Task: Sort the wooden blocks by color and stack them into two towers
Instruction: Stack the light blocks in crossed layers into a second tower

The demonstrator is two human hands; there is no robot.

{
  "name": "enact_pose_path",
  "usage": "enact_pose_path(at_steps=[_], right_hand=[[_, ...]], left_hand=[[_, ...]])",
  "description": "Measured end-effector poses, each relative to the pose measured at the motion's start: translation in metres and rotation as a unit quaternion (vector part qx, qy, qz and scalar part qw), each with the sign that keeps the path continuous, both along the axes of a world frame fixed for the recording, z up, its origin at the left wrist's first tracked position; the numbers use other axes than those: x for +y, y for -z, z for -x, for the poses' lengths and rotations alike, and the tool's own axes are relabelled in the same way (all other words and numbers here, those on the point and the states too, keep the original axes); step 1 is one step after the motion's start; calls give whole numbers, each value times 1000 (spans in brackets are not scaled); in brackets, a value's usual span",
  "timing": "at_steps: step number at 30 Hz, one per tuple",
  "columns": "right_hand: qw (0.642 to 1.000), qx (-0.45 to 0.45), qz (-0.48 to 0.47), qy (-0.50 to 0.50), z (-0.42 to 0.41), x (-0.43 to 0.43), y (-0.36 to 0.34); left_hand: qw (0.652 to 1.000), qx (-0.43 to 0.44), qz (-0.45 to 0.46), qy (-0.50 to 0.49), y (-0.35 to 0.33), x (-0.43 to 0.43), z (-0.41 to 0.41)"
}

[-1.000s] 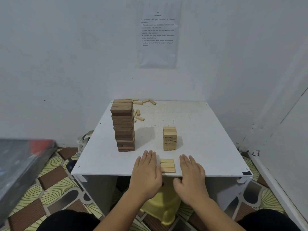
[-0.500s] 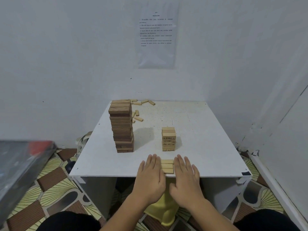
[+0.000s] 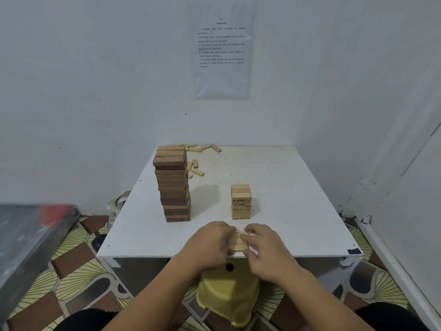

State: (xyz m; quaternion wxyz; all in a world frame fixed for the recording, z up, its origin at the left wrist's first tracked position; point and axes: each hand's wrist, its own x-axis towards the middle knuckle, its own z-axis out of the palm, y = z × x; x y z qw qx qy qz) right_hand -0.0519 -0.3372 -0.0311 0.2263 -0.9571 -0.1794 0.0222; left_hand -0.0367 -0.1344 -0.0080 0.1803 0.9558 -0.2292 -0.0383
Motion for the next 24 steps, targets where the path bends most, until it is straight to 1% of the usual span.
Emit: enact_pose_path(at_steps=[4, 7, 8, 9, 11, 12, 14, 18, 24], right_hand=[[1000, -4, -8, 4, -2, 1, 6], [1000, -3, -10, 11, 2, 1, 13], [1000, -4, -10, 19, 4, 2, 15], [999, -9, -17, 27, 7, 3, 17], [998, -29, -37, 43, 13, 6, 24], [997, -41, -41, 50, 15, 9, 28], [996, -57, -36, 62, 18, 13, 33], [997, -40, -24, 59, 20, 20, 32], [997, -30, -20, 63, 21, 22, 33]], left_hand=[[1000, 18, 22, -13, -2, 1, -4], [994, 49, 87, -50, 0, 6, 2], [992, 44, 103, -64, 3, 7, 7], [992, 24, 97, -74, 8, 8, 13], [996, -32, 34, -81, 19, 6, 24], [996, -45, -4, -82, 28, 4, 29], [994, -35, -42, -93, 42, -5, 39], [987, -51, -56, -138, 61, -21, 47], [982, -71, -82, -152, 71, -24, 46]])
